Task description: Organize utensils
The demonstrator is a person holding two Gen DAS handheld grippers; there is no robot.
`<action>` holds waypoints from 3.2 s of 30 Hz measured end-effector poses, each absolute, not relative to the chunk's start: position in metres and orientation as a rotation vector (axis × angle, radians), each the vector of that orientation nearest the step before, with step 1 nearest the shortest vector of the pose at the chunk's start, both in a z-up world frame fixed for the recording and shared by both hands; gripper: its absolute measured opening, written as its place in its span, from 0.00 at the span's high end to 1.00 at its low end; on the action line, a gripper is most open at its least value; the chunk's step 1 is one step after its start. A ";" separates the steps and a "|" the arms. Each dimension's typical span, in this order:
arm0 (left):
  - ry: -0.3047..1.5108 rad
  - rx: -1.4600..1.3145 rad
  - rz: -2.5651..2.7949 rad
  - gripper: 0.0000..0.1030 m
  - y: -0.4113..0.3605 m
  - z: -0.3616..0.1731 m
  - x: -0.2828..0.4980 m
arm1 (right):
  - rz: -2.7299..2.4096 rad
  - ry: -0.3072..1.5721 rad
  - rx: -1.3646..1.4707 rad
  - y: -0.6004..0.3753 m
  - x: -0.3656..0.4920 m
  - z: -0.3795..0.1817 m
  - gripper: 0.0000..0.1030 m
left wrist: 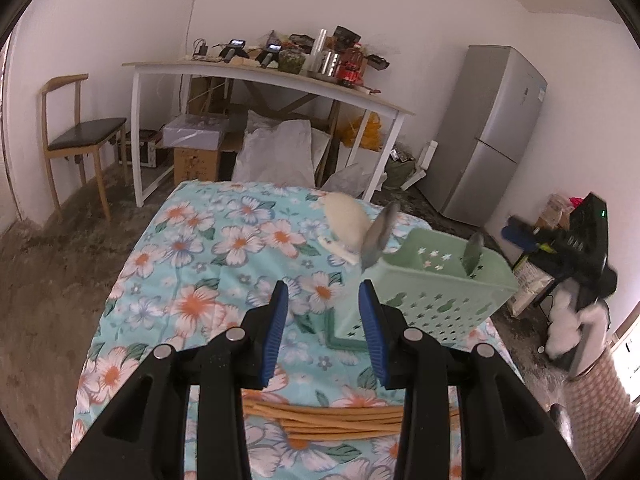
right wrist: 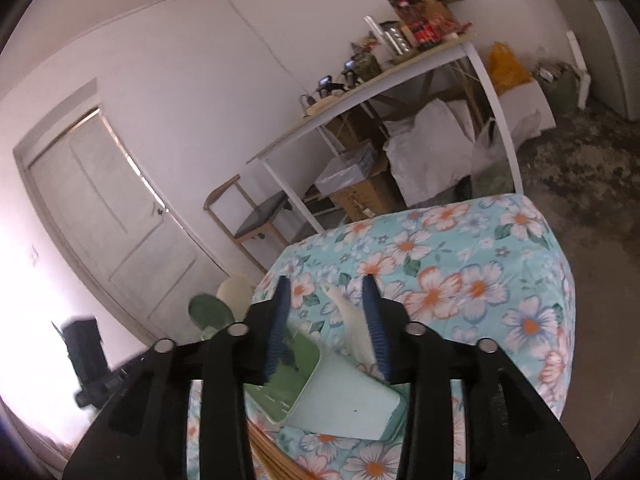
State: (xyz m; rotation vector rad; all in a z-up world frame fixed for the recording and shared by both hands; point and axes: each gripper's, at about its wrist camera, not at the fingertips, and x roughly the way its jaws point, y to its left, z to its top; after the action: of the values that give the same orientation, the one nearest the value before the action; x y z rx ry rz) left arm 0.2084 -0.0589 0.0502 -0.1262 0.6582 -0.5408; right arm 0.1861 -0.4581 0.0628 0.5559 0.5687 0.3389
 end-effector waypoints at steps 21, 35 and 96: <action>0.796 -0.106 -0.478 0.62 -0.028 -0.017 0.254 | 0.427 1.247 1.163 -0.501 0.282 -0.086 0.45; 0.849 -0.065 -0.492 0.62 -0.045 -0.039 0.276 | 0.578 1.324 1.152 -0.479 0.328 -0.111 0.47; 0.759 -0.118 -0.474 0.62 -0.025 -0.010 0.240 | 0.452 1.168 1.140 -0.515 0.343 -0.119 0.77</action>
State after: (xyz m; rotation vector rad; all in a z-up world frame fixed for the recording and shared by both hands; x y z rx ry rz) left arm 0.2403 -0.0252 -0.0099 -0.1180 0.7593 -0.4743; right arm 0.3432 -0.5154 -0.1188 1.1399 1.1676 0.4521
